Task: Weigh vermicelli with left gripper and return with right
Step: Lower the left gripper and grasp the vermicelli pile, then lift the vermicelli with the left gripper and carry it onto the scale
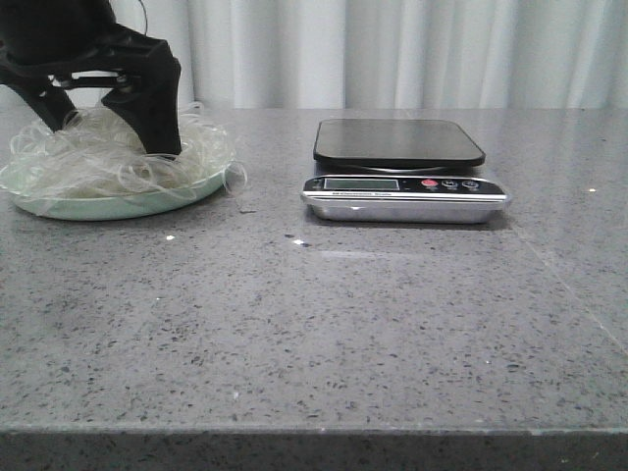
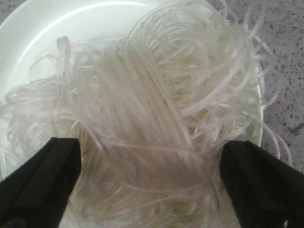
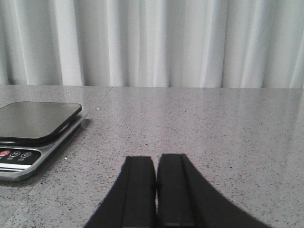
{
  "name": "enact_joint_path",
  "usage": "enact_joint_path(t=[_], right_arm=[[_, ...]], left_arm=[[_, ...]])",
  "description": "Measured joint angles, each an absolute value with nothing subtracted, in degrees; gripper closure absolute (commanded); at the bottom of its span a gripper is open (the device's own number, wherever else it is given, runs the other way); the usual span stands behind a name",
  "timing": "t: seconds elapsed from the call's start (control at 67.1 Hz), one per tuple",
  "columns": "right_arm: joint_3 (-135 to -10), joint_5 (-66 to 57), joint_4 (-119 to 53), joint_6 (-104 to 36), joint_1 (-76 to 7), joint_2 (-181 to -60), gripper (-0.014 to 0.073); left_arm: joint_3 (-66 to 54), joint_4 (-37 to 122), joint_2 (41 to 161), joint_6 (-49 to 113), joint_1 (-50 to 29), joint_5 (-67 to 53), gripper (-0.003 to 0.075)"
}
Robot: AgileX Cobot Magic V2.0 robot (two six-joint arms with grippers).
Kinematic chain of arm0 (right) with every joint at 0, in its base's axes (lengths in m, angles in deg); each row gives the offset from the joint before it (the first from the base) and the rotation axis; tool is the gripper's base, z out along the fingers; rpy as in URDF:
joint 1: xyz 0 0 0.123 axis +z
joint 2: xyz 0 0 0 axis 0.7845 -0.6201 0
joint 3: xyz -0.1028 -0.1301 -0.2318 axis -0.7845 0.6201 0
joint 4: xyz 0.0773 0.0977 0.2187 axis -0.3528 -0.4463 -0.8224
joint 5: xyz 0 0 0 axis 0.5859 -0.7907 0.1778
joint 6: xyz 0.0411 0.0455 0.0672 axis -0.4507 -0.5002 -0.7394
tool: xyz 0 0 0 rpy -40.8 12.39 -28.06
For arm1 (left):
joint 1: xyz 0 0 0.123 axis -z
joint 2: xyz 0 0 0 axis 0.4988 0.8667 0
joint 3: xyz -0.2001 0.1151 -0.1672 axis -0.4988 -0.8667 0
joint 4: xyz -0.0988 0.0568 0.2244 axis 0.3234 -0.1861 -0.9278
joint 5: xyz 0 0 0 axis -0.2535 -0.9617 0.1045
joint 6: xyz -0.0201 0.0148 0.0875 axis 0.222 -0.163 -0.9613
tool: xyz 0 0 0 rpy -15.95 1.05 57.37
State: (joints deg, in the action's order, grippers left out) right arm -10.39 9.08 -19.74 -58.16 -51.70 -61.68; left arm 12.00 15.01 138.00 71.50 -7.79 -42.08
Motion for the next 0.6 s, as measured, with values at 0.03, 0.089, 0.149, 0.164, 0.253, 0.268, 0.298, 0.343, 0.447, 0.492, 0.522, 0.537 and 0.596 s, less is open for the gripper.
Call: enact_joint_path(t=[0.03,0.089,0.149,0.164,0.253,0.268,0.298,0.343,0.447,0.492,0.522,0.537,0.596], right_arm=[[-10.39,9.08,-19.74,-58.16,-51.70,-61.68,0.0407],[-10.39,9.08,-19.74,-58.16,-51.70,-61.68,0.0407],[-10.39,9.08,-19.74,-58.16,-51.70,-61.68,0.0407],[-10.39,9.08,-19.74,-58.16,-51.70,-61.68,0.0407],[-10.39,9.08,-19.74,-58.16,-51.70,-61.68,0.0407],[-10.39,9.08,-19.74,-58.16,-51.70,-61.68,0.0407],[-10.39,9.08,-19.74,-58.16,-51.70,-61.68,0.0407],[-10.39,9.08,-19.74,-58.16,-51.70,-61.68,0.0407],[-10.39,9.08,-19.74,-58.16,-51.70,-61.68,0.0407],[-10.39,9.08,-19.74,-58.16,-51.70,-61.68,0.0407],[-10.39,9.08,-19.74,-58.16,-51.70,-61.68,0.0407],[-10.39,9.08,-19.74,-58.16,-51.70,-61.68,0.0407],[-10.39,9.08,-19.74,-58.16,-51.70,-61.68,0.0407]], left_arm=[[11.99,15.01,138.15,71.50,-7.79,-42.19,0.0419],[11.99,15.23,138.26,71.50,-7.79,-42.38,0.0569],[12.15,15.36,138.26,71.50,-7.79,-42.52,0.0582],[12.25,15.36,138.26,71.50,-7.79,-42.77,0.0573],[13.82,15.36,138.41,71.50,-7.79,-44.15,0.0567],[14.00,15.36,138.41,71.50,-7.79,-44.36,0.0569],[14.86,15.36,138.67,71.50,-7.79,-45.25,0.0575],[16.53,15.36,138.90,71.50,-7.79,-46.86,0.0577],[22.63,15.51,139.47,71.50,-7.79,-50.89,0.0577],[26.15,15.94,139.47,71.50,-7.68,-52.17,0.0577],[28.30,16.27,139.47,71.03,-7.68,-52.67,0.0577],[29.37,16.59,139.47,70.89,-7.54,-52.82,0.0577],[34.03,17.37,139.47,70.39,-6.85,-53.21,0.0577]])
